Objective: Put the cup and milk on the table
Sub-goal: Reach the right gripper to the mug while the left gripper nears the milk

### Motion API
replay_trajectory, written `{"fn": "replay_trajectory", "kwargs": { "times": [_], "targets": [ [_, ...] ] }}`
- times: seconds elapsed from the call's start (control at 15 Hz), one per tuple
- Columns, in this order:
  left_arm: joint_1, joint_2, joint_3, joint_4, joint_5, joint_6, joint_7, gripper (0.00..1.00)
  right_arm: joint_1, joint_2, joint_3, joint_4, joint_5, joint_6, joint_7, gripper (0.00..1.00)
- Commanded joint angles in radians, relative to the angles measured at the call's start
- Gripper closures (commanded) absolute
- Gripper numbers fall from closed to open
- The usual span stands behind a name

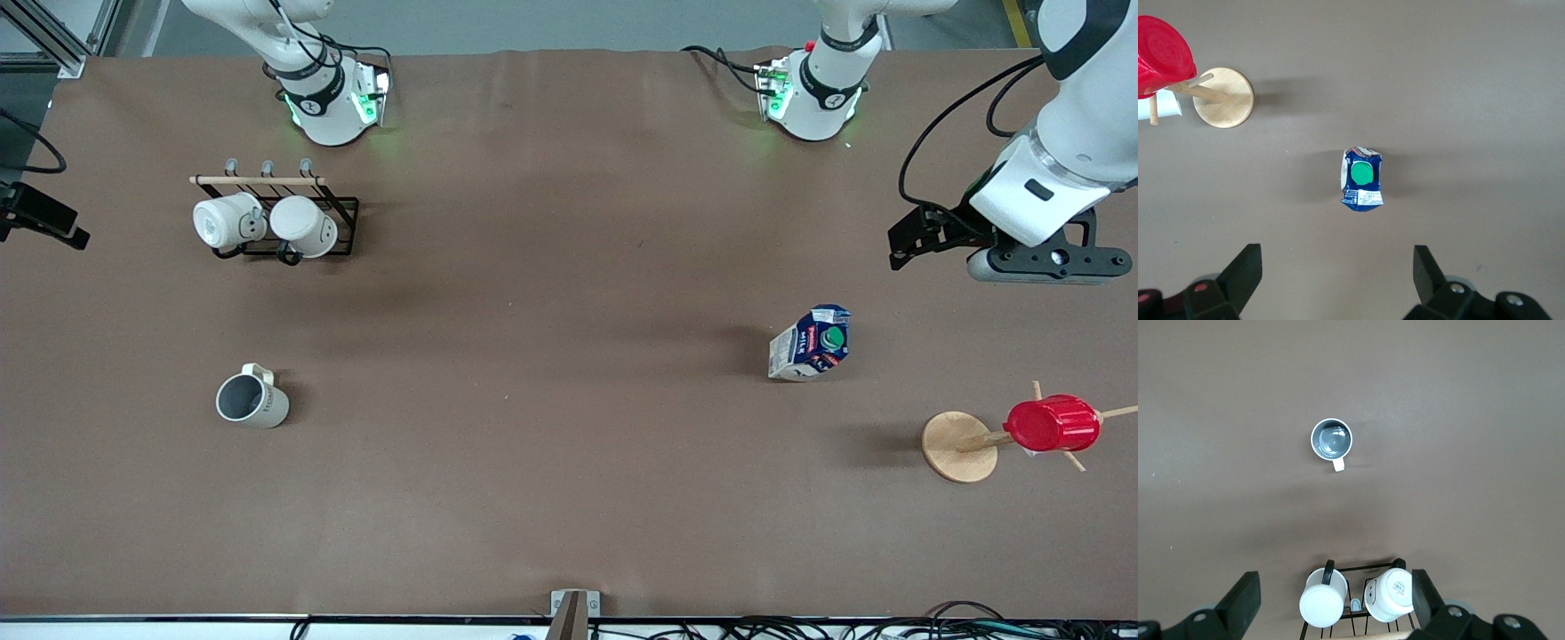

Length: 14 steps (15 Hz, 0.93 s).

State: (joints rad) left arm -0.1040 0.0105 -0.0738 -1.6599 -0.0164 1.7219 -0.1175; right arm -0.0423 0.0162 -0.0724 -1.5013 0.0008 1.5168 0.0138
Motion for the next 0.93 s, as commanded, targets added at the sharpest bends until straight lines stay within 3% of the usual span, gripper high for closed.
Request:
{"fn": "replay_trajectory", "kwargs": {
  "times": [0.0, 0.4, 0.87],
  "targets": [
    [-0.002, 0.022, 0.006, 0.023, -0.010, 0.007, 0.013, 0.00, -0.019, -0.015, 0.014, -0.016, 0.002, 0.009, -0.003, 0.00],
    [-0.003, 0.034, 0.006, 0.011, -0.008, 0.007, 0.013, 0.00, -0.017, 0.013, 0.014, -0.014, 0.004, 0.035, -0.086, 0.00],
    [0.029, 0.101, 0.005, -0.007, -0.008, 0.056, 0.019, 0.00, -0.024, 0.279, 0.011, -0.074, 0.002, 0.351, -0.202, 0.00]
  ]
}}
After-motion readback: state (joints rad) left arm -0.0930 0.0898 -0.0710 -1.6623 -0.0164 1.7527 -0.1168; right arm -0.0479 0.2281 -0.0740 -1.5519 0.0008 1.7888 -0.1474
